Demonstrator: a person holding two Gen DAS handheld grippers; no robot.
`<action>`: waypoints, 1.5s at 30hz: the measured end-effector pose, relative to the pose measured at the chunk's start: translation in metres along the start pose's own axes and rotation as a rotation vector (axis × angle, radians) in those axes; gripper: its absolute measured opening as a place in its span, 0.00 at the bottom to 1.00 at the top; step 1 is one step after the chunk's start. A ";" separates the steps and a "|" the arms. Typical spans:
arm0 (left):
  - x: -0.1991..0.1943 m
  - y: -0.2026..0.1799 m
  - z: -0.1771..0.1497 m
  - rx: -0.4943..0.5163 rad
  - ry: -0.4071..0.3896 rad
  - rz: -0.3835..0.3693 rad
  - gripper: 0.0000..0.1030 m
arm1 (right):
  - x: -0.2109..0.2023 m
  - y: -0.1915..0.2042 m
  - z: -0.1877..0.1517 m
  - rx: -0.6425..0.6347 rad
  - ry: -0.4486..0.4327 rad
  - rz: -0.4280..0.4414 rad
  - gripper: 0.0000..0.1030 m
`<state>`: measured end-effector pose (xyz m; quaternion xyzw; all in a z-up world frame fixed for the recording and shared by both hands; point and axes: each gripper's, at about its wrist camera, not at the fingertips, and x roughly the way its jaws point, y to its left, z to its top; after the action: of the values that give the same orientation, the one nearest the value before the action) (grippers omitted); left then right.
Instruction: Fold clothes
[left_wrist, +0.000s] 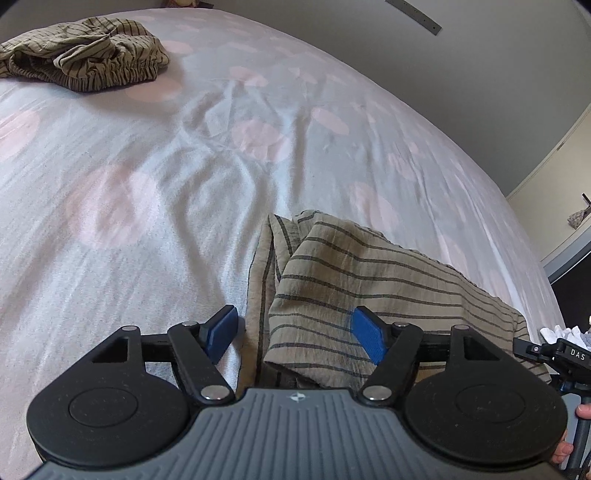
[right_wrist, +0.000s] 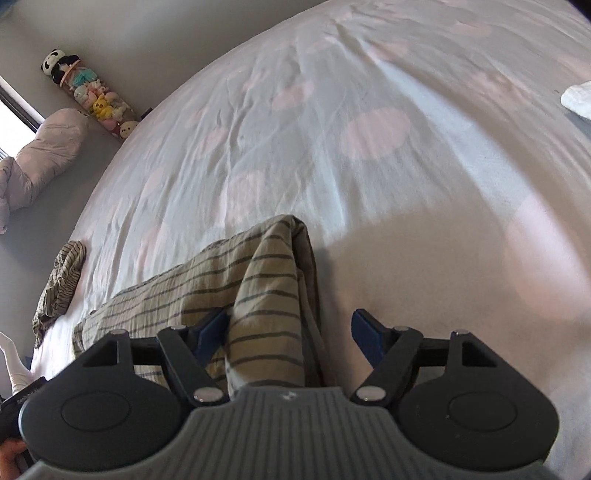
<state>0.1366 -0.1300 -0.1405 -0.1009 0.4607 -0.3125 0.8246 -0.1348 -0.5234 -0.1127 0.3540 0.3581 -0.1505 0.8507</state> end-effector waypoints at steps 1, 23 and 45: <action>0.000 0.001 -0.001 0.000 -0.003 -0.013 0.74 | 0.003 0.002 -0.001 -0.009 0.003 0.000 0.82; 0.000 0.006 -0.006 0.017 -0.027 -0.100 0.88 | 0.010 -0.008 -0.003 0.105 -0.013 0.086 1.00; -0.001 -0.005 -0.010 0.076 -0.046 -0.165 0.13 | 0.009 0.021 -0.009 -0.092 0.025 0.183 0.20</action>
<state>0.1259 -0.1322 -0.1427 -0.1141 0.4194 -0.3942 0.8097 -0.1222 -0.5024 -0.1131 0.3476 0.3416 -0.0510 0.8717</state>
